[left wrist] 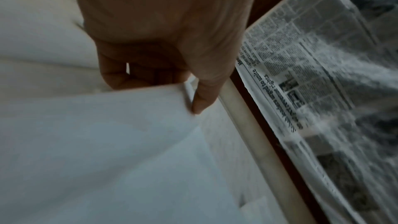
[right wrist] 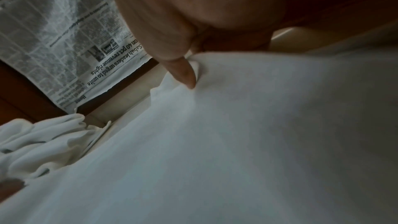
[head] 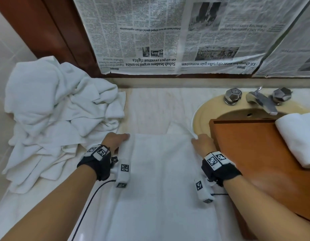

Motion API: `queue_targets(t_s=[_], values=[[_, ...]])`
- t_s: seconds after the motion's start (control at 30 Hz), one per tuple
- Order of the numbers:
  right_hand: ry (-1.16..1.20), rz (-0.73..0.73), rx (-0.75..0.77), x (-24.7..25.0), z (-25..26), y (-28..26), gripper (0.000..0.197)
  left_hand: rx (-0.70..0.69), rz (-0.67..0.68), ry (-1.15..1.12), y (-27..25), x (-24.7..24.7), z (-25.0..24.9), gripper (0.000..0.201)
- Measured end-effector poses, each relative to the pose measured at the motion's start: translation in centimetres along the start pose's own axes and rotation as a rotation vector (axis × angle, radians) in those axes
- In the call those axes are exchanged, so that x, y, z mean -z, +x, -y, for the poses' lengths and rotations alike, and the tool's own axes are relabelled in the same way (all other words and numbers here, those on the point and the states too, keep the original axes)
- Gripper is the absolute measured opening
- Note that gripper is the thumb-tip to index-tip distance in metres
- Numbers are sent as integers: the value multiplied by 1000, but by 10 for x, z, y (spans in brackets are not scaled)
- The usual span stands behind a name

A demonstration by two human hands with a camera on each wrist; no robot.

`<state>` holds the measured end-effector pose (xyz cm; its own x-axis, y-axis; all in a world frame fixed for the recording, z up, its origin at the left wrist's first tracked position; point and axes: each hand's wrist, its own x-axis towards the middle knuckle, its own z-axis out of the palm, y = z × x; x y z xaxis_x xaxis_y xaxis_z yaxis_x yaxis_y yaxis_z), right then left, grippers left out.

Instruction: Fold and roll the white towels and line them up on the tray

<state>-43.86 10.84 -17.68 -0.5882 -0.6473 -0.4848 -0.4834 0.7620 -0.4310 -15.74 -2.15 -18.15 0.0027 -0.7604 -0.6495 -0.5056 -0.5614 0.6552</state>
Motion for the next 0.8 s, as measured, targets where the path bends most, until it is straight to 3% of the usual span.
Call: queue_targets(t_s=[0.17,0.33,0.43,0.5,0.57,0.67,0.73,0.8], values=[[140,39,40,11,9,27,41,-72,-7,-15,13,5,-25,33],[834,-39,24,61,24,40,34,-342,36,-324,-5,32,-71,16],[734,-62,-26,75,40,57,42,-364,16,-397,8,35,-97,22],[502,-109,-48,73,52,63,43,-336,15,-379,18,28,-104,43],[275,-163,-45,65,60,64,45,-344,-60,-210,20,14,-97,59],[3,-262,54,44,57,45,51,-552,-250,203,7,-8,-61,81],[-167,-285,213,20,47,32,53,-690,-135,563,0,-20,-29,82],[-280,-165,328,-1,39,25,57,-681,34,912,1,-25,-2,82]])
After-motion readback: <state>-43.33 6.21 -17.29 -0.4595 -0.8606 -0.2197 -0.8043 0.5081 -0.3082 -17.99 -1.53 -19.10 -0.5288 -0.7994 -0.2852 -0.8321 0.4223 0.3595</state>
